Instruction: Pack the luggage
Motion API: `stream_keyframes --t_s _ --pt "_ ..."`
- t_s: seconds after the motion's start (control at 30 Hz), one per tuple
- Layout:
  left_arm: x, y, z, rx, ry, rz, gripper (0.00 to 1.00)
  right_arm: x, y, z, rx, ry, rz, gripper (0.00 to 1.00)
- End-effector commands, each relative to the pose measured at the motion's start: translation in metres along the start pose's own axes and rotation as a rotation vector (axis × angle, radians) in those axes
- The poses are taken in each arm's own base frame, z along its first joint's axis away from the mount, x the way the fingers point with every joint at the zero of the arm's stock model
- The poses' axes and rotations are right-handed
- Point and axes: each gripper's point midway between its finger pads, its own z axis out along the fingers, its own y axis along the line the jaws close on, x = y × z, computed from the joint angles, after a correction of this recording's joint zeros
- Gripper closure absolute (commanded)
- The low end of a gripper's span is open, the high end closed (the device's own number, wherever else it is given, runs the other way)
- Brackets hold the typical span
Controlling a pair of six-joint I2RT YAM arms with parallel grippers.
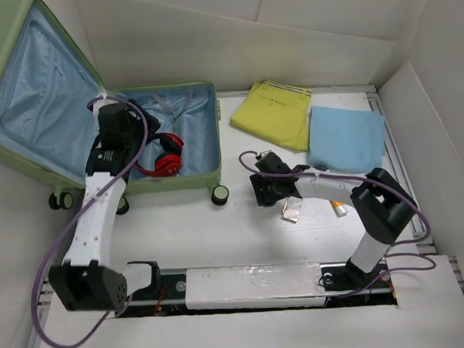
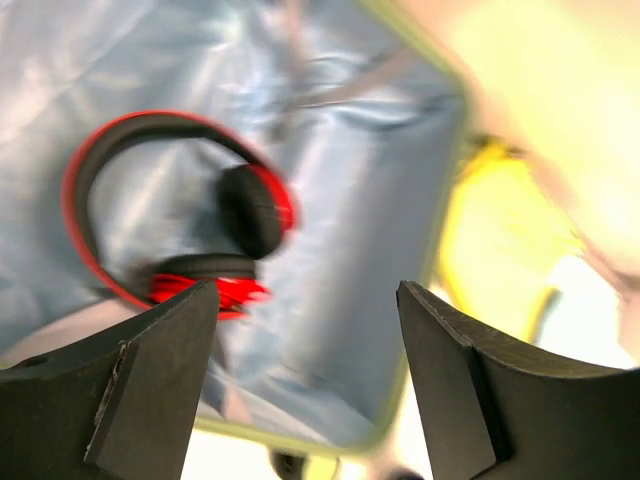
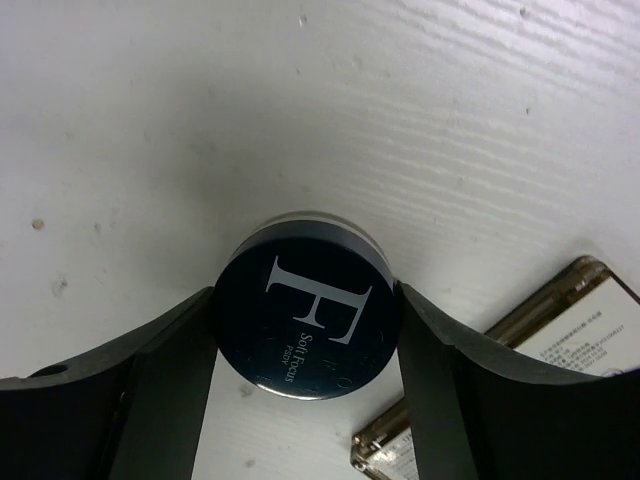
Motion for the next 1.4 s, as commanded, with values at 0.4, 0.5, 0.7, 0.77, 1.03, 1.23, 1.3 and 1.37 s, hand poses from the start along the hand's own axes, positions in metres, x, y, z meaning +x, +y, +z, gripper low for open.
stream_keyframes --t_s 0.4,0.5,0.7,0.77,1.03,1.23,1.3,1.37 --pt "-0.006 -0.048 -0.082 0.311 0.030 0.053 0.30 -0.141 0.062 -0.120 -0.180 -0.367 0.029 0.53" --pt "-0.003 -0.054 -0.088 0.351 0.049 0.056 0.30 -0.180 0.102 -0.141 -0.286 -0.413 -0.003 0.53" --pt "0.008 -0.053 -0.090 0.377 0.086 0.070 0.29 -0.236 0.159 -0.111 -0.386 -0.418 -0.040 0.48" --pt "0.016 -0.054 -0.089 0.400 0.104 0.073 0.29 -0.256 0.172 -0.098 -0.383 -0.410 -0.041 0.31" --pt "0.016 -0.074 -0.091 0.515 0.116 0.115 0.25 -0.304 0.137 -0.130 -0.328 -0.516 0.024 0.13" --pt "0.052 -0.121 -0.099 0.675 0.194 0.228 0.19 -0.279 0.050 -0.163 -0.175 -0.529 0.122 0.20" --pt "0.073 -0.144 -0.099 0.617 0.183 0.317 0.16 -0.247 0.005 -0.152 -0.089 -0.483 0.174 0.25" --pt "0.134 -0.173 -0.105 0.630 0.273 0.410 0.15 -0.233 -0.026 -0.193 -0.066 -0.553 0.240 0.36"
